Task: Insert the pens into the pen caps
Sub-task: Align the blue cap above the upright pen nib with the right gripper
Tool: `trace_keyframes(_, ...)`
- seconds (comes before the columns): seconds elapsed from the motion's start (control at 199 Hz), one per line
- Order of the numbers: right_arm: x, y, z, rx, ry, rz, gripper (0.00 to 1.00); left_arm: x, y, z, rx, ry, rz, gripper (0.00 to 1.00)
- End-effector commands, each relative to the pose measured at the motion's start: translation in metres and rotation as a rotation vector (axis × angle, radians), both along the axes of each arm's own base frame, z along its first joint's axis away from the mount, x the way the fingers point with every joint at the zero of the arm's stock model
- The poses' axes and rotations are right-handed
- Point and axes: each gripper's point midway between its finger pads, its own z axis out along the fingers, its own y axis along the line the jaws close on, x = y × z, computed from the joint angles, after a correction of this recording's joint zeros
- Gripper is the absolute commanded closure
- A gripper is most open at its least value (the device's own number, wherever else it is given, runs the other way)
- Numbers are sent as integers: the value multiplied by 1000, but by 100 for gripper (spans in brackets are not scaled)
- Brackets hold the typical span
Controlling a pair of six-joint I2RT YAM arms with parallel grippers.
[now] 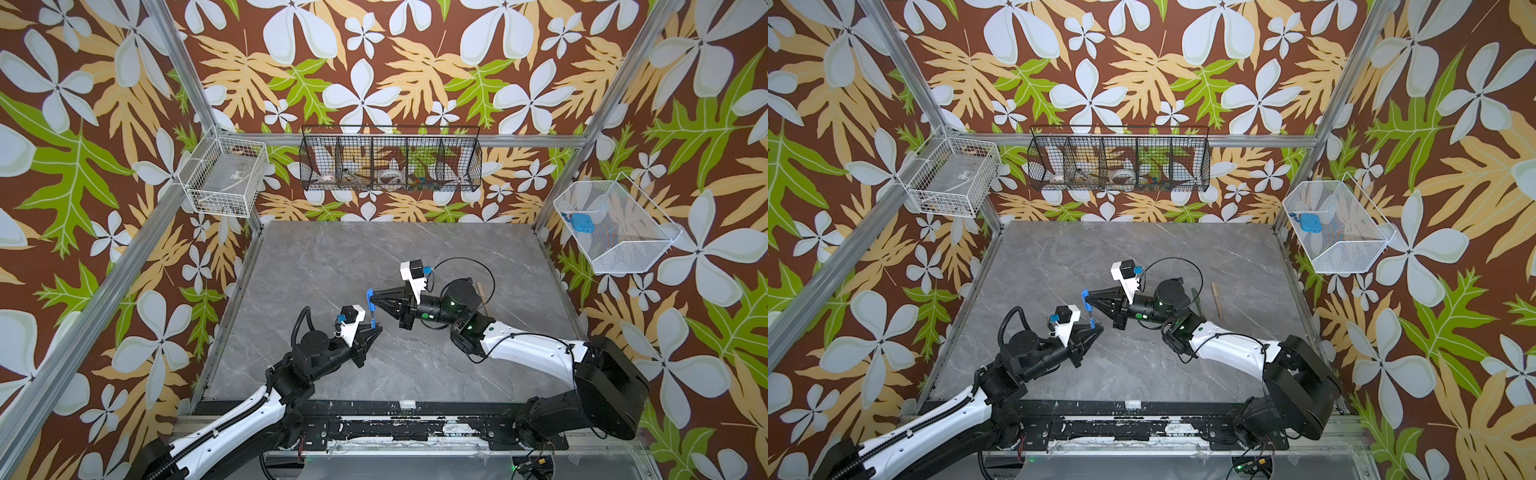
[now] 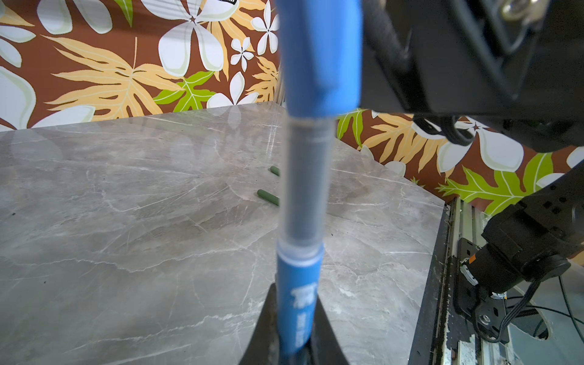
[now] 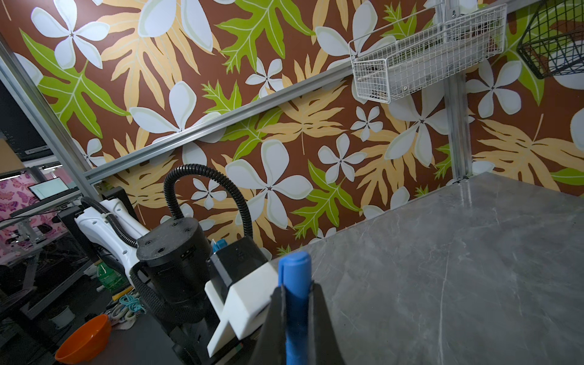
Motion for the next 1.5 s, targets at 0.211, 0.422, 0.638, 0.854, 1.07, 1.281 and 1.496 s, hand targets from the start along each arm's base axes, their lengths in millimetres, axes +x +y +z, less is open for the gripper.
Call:
trace_keyframes(0.211, -4, 2, 2, 15, -13, -7, 91, 1, -1, 19, -50, -57, 2, 100)
trace_keyframes(0.422, -4, 0, 2, 15, -18, -16, 89, 2, 0, 20, -46, -62, 8, 100)
trace_keyframes(0.638, -6, -3, 1, 7, -21, -25, 84, 4, -1, 21, -29, -64, 7, 100)
trace_keyframes(0.854, -7, -6, 2, -9, -36, -38, 80, 5, -6, 17, -10, -49, -10, 100)
trace_keyframes(1.07, -8, -10, 3, -27, -52, -52, 80, 7, -7, 13, 13, -43, -9, 100)
trace_keyframes(1.281, -9, -14, 6, -35, -64, -65, 79, 8, -7, 12, 21, -42, -7, 100)
trace_keyframes(1.496, -9, -24, 8, -71, -82, -110, 73, 8, -7, 11, 24, -42, -7, 100)
